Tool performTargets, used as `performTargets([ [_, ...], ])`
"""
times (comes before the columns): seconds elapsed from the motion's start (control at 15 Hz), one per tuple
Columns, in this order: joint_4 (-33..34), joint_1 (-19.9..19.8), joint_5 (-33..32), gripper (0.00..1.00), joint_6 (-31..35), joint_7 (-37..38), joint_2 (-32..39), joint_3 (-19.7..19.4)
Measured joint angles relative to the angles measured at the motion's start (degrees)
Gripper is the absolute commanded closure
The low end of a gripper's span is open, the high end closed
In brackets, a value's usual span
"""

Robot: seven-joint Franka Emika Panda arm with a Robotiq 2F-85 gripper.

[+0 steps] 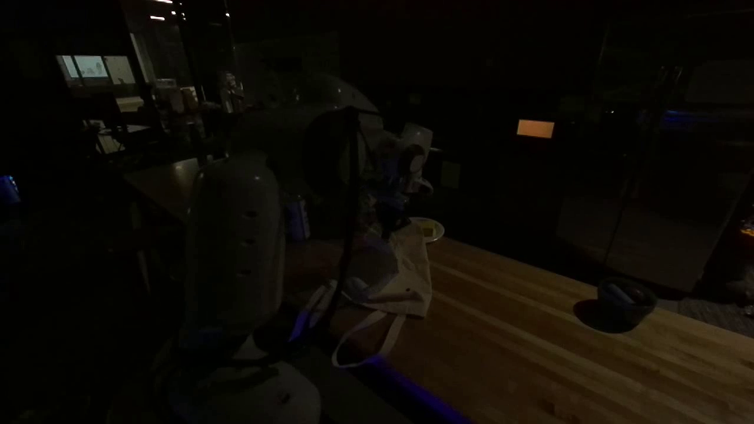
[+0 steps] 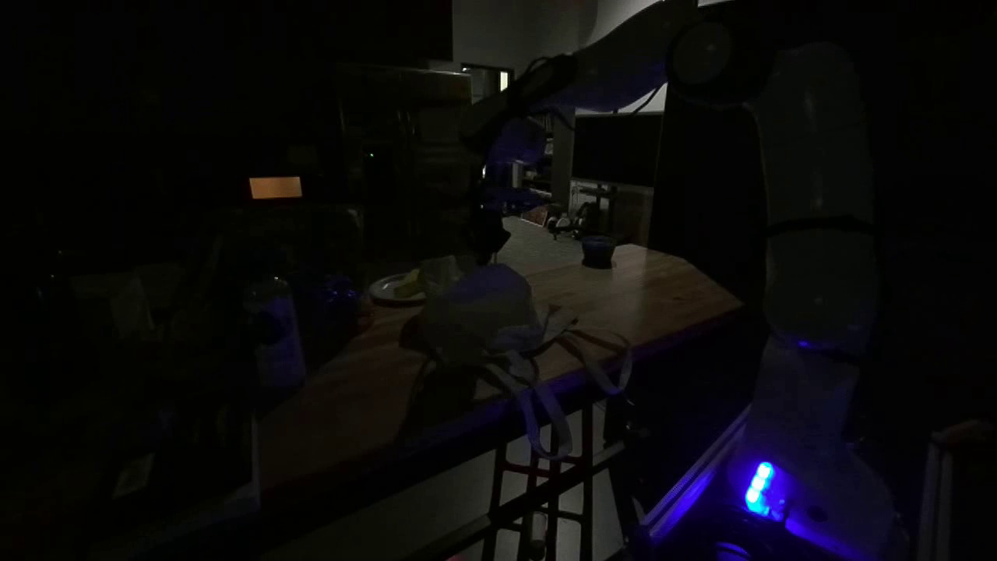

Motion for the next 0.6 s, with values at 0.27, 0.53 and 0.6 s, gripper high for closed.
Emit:
performTargets([
  [0.27, -0.18, -2.66, 0.00, 0.99, 0.02, 0.50, 0.44, -2.49],
  [0.53, -1.00, -4.93, 0.00, 0.99, 0.19, 1.67, 0.25, -4.66],
  [0.6, -1.45, -5.43, 0.00, 0.99, 0.31, 2.09, 0.06, -5.22],
])
